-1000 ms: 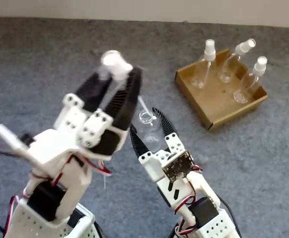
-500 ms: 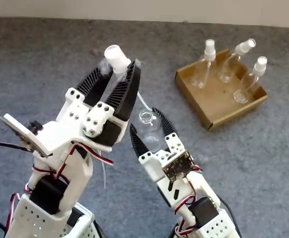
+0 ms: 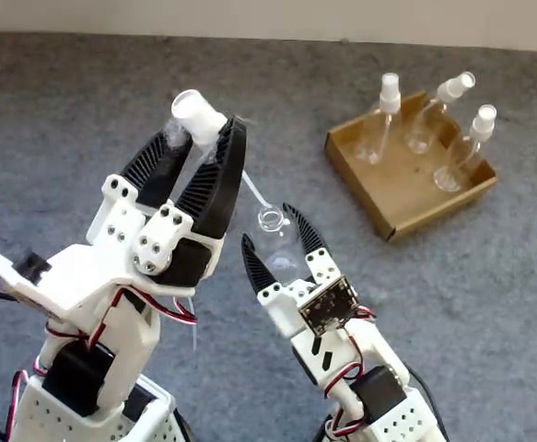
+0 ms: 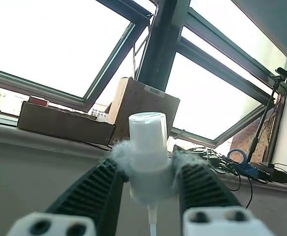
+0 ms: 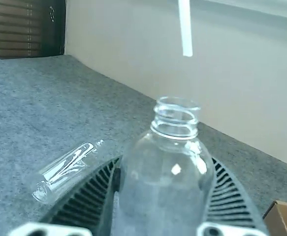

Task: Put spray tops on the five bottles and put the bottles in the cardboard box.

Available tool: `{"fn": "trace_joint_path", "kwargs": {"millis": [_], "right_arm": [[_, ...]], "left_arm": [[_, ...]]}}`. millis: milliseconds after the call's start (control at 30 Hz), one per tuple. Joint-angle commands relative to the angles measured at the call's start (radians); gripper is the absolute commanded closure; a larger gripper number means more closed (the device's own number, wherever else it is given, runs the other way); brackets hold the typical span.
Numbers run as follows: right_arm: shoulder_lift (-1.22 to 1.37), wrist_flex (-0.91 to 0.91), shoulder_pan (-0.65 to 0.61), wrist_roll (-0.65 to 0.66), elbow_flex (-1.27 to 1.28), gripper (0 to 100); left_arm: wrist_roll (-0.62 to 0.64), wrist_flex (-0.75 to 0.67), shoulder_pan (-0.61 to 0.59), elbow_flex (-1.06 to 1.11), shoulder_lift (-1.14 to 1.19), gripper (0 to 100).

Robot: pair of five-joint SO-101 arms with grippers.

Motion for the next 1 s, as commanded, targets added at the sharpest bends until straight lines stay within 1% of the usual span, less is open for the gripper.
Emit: {"fn": "trace_joint_path", "kwargs": {"millis": [0,467,733,800,967], "right_arm": [[-0.021,0.004,-0.01,0.011,0.168,82.5],[-0.022,-0.001,-0.01,0.011,0.168,82.5],[-0.022,-0.001,-0.01,0.011,0.168,82.5],[-0.022,-0.001,-0.01,0.011,0.168,82.5],[-0.022,-0.001,0.005,0.011,0.168,82.5]], "left_arm": [[-0.005,-0.012,-0.012,-0.005,-0.007,97],[-0.008,-0.012,-0.01,0.03,0.004,97],[-0.008,-0.012,-0.01,0.028,0.186,97],[-0.008,-0.011,-0.008,0.031,0.196,97],[-0.009,-0.003,0.045,0.13,0.196,97]]}}
